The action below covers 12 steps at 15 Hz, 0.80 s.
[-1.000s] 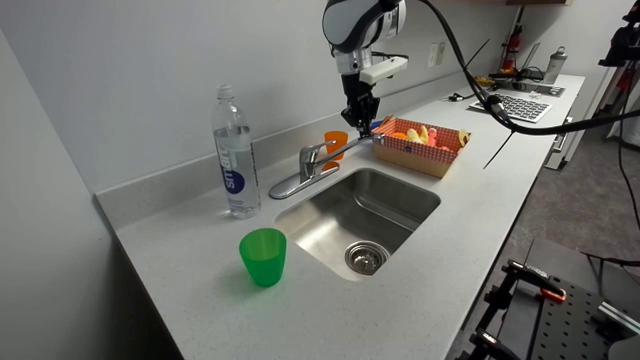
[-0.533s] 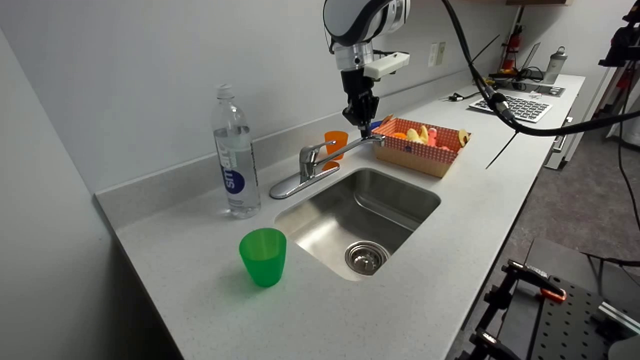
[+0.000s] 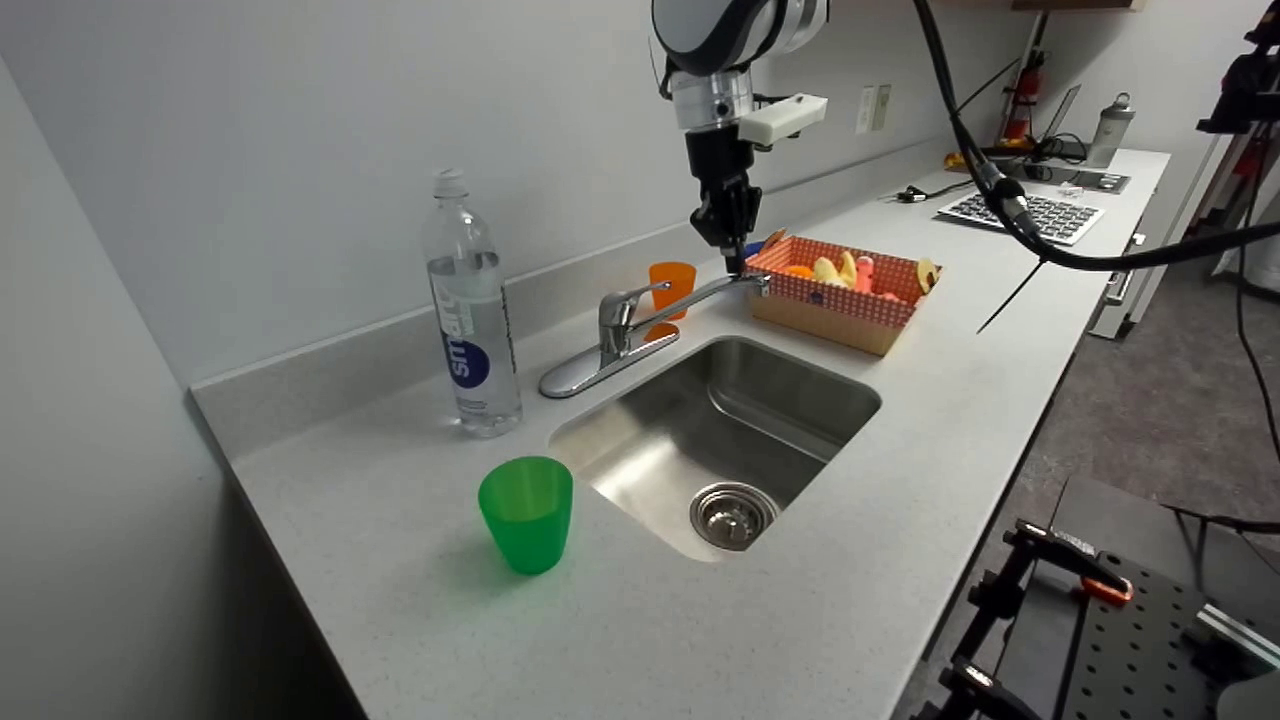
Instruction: Move the tap to the left
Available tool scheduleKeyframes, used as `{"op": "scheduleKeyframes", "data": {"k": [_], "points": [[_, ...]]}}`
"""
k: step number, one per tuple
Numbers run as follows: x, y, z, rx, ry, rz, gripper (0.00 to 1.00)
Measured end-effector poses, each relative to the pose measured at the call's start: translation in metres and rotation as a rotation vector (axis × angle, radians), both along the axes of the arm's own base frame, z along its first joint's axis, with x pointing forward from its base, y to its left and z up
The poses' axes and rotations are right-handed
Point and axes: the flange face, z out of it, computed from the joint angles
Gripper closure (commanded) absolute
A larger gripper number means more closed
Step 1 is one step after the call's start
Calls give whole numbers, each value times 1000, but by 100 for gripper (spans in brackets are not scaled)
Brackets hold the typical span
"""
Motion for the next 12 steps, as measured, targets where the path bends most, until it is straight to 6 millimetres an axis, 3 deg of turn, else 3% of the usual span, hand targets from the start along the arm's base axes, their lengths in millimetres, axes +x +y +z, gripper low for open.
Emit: {"op": "scheduleKeyframes", "data": {"k": [6,12], "points": [[-11,30,5,49,11,-6,100],[8,18,23,46,-50,-95,100]]}}
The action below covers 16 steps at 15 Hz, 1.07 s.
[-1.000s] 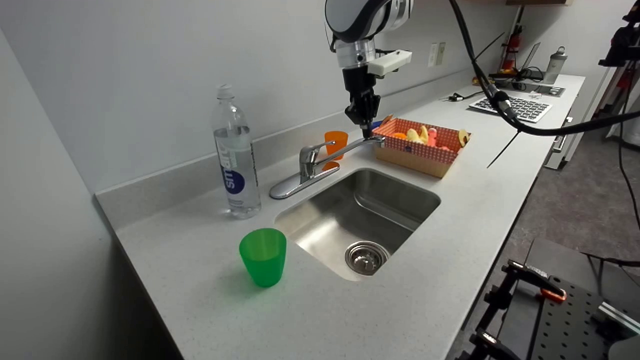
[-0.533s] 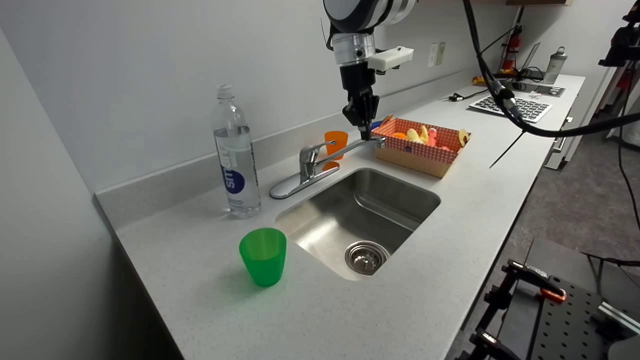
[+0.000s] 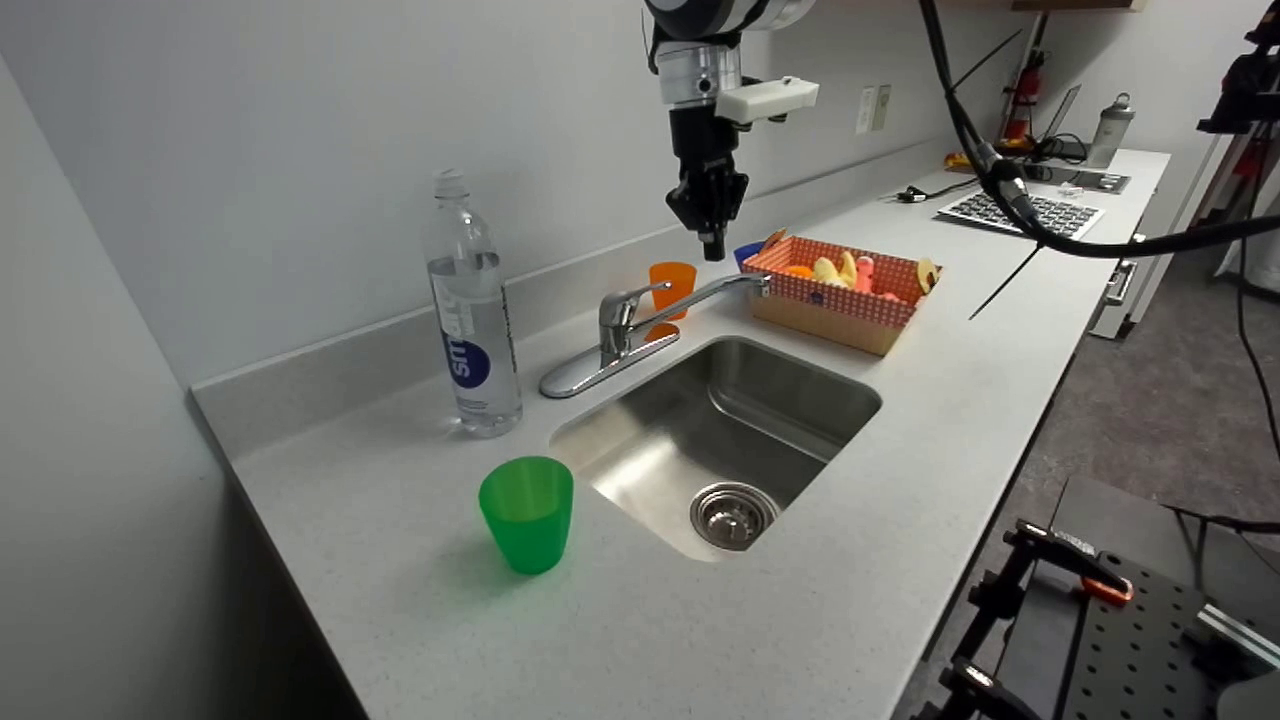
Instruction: Move the tap to the left
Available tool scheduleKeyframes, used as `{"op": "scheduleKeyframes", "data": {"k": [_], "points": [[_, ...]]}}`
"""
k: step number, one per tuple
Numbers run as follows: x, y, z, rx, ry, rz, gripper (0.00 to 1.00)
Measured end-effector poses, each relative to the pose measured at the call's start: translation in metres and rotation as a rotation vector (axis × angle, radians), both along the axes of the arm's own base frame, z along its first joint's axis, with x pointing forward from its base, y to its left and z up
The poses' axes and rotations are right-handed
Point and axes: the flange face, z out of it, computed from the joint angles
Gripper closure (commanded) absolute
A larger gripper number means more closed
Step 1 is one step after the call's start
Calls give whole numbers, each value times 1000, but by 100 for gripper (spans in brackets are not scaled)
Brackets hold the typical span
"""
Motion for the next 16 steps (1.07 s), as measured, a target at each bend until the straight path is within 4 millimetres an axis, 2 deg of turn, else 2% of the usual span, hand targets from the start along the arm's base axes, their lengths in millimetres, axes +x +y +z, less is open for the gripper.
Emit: {"op": "scheduleKeyframes", "data": {"k": [3,9,12,16], "points": [[9,-13,-6,-15,-5,-62,100],[18,-42,-39,-56,29,-176,100],[15,-45,-45,-63,43,-166,100],[6,-37,-38,-42,50,-84,100]]}}
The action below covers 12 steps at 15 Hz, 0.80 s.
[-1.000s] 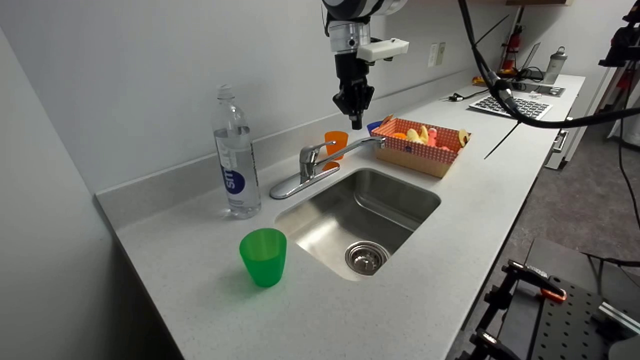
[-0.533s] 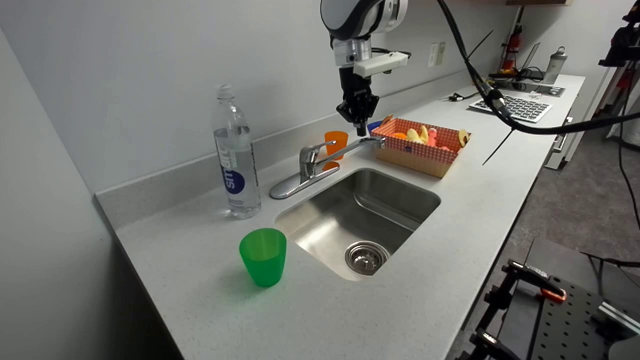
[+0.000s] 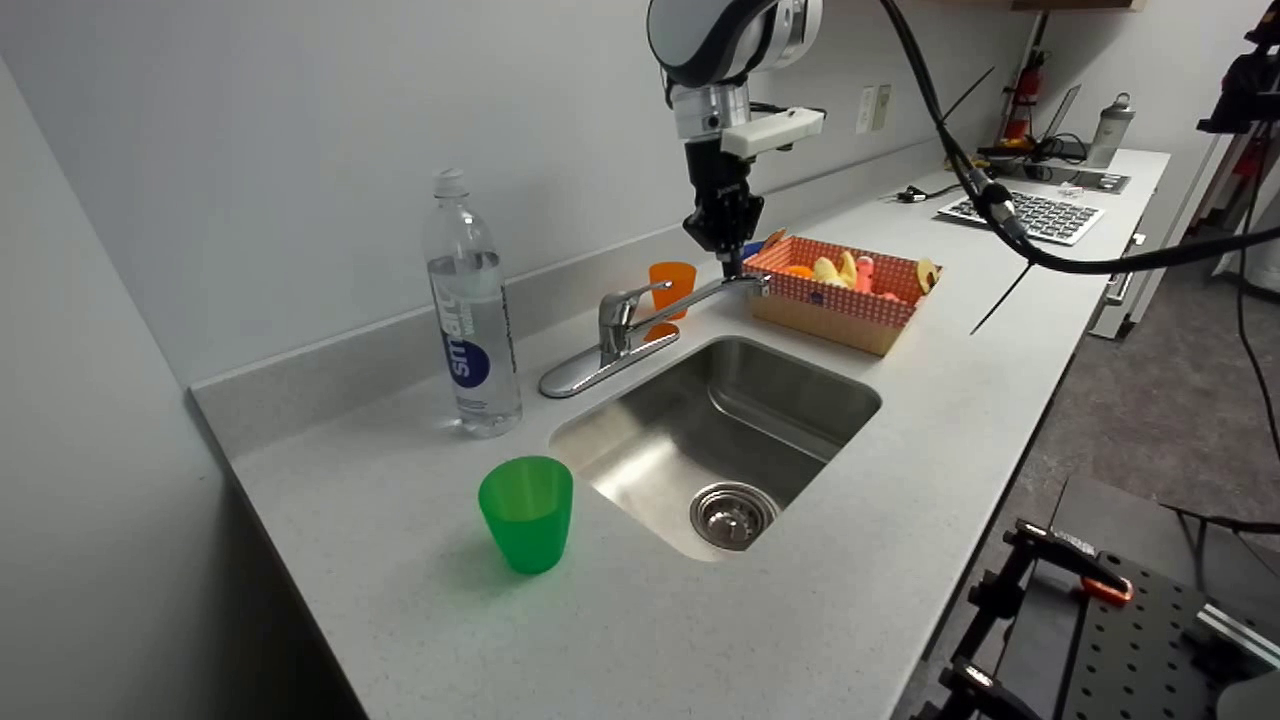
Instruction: Move the tap to the left
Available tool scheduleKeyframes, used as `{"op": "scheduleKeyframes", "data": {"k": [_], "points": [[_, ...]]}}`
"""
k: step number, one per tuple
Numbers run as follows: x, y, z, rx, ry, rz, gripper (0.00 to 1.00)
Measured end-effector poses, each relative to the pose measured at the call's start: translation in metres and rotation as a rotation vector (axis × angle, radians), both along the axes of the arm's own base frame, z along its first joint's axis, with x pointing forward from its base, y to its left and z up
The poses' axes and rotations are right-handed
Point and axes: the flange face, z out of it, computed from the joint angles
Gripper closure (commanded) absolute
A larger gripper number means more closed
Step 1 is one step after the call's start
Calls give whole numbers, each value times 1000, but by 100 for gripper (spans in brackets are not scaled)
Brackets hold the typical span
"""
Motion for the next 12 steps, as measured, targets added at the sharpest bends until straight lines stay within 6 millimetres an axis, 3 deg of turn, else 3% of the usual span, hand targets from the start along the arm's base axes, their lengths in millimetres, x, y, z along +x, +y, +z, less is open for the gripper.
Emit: {"op": "scheduleKeyframes", "data": {"k": [8,12], "points": [[-34,12,18,20,29,147,100],[-37,24,20,20,23,148,100]]}}
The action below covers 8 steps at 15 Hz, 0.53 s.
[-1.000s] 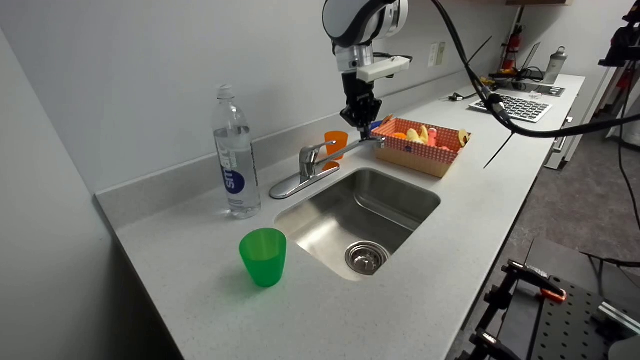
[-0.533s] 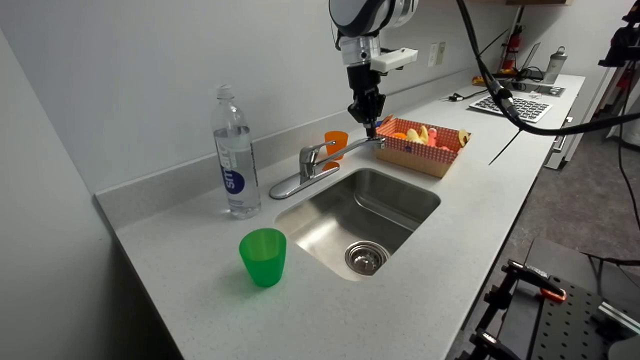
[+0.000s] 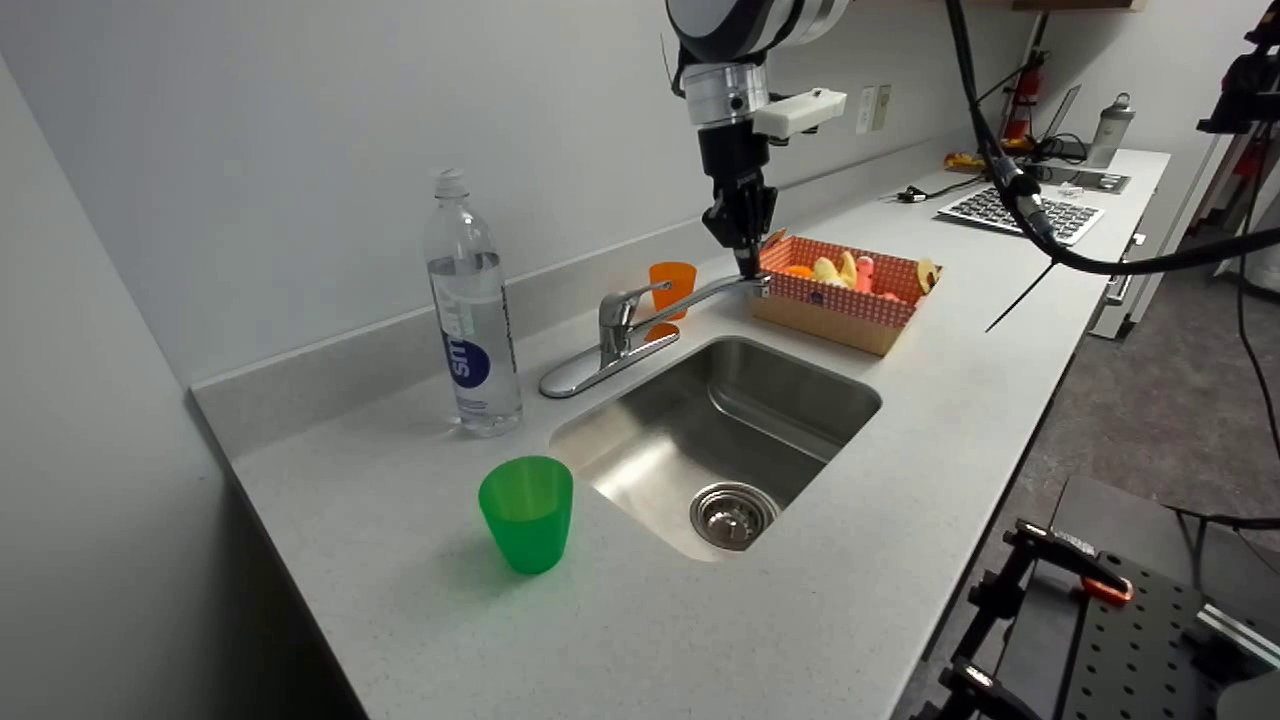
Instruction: Move the tap to the left
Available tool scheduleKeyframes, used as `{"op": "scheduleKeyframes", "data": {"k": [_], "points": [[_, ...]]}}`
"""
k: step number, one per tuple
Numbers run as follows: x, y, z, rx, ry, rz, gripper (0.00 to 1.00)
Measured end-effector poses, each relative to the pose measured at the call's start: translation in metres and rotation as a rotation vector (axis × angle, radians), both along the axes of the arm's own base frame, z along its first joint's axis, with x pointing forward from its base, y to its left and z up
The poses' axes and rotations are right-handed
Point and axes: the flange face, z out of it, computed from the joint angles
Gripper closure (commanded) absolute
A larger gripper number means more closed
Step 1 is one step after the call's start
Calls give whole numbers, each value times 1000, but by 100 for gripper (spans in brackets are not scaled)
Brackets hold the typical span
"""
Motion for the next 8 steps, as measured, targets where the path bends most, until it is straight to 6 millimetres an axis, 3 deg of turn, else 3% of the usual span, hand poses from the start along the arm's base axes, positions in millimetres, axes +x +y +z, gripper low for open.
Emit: {"op": "scheduleKeyframes", "data": {"k": [8], "points": [[23,-26,-13,-35,-32,-107,100]]}}
